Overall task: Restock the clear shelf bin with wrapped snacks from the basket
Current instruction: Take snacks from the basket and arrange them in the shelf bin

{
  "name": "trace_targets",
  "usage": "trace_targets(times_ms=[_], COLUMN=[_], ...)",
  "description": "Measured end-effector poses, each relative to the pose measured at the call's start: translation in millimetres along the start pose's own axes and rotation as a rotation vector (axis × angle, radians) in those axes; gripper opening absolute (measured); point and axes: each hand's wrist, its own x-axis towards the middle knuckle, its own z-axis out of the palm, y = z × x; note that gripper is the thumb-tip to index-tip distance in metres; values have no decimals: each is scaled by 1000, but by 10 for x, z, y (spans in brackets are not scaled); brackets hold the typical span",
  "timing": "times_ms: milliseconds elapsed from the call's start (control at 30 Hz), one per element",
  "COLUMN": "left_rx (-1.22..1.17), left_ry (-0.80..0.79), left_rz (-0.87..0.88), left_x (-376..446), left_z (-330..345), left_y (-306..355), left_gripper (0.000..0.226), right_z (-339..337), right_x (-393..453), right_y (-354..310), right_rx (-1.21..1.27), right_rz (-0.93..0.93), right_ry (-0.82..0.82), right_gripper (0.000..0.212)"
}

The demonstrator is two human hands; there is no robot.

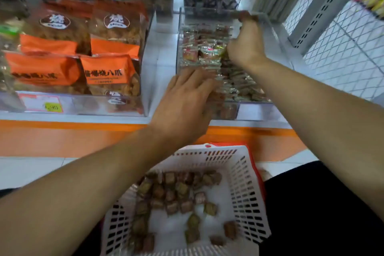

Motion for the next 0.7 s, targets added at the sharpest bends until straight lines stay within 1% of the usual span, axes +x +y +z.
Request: trace_targets(times_ms=[33, 67, 100, 133, 167, 200, 233, 267, 300, 333, 367, 400, 433, 467, 500, 567, 633, 667, 700], left_rx=[-38, -84, -125, -149, -150, -123, -64, -4, 27, -3, -75, -142, -175, -179, -174, -231, -337, -366, -373], left_ry=[69, 83, 31, -78, -231, -404, -592, -777, -944, -1058, -1119, -1137, -1140, -1134, -1119, -1037, -900, -838, -779], left_rz=[2, 0, -23, -74, -148, -228, -288, -323, -354, -397, -454, -514, -570, -621, -678, -781, -833, -860, -892], left_x=[-40, -100, -185, -292, -421, -567, -733, -922, -1133, -1329, -1520, -1706, -1873, -2027, -2159, -2342, -2458, -2487, -2498], left_z=[-27, -39, -39, -18, 25, 108, 224, 372, 535, 670, 781, 885, 974, 1061, 1148, 1334, 1559, 1658, 1743], left_y=[12, 17, 19, 1, -28, -81, -152, -234, -328, -416, -502, -594, -679, -762, -829, -927, -1000, -1018, -1026], left_gripper=[36, 27, 20, 17, 17, 18, 20, 26, 34, 38, 40, 43, 50, 62, 75, 97, 105, 105, 99], right_z=[-77, -151, -217, -252, -249, -217, -152, -48, 76, 219, 372, 538, 693, 841, 997, 1278, 1568, 1708, 1836], right_x=[-85, -214, -401, -630, -895, -1183, -1485, -1787, -2077, -2307, -2503, -2682, -2818, -2926, -3024, -3189, -3328, -3401, -3467], right_y=[-65, -136, -223, -297, -349, -365, -325, -214, -59, 139, 374, 614, 816, 977, 1098, 1225, 1285, 1307, 1316], right_rx=[54, 142, 255, 351, 410, 438, 428, 355, 225, 46, -142, -261, -299, -277, -228, -147, -99, -92, -115], right_rz=[-100, -241, -405, -565, -705, -809, -878, -912, -900, -836, -727, -581, -426, -286, -169, -4, 100, 131, 148], right_ry=[90, 180, 241, 257, 217, 120, -26, -205, -419, -664, -885, -1031, -1108, -1131, -1118, -1049, -1000, -985, -968], right_gripper=[49, 42, 33, 27, 24, 23, 20, 18, 18, 26, 39, 46, 49, 50, 51, 54, 64, 72, 80])
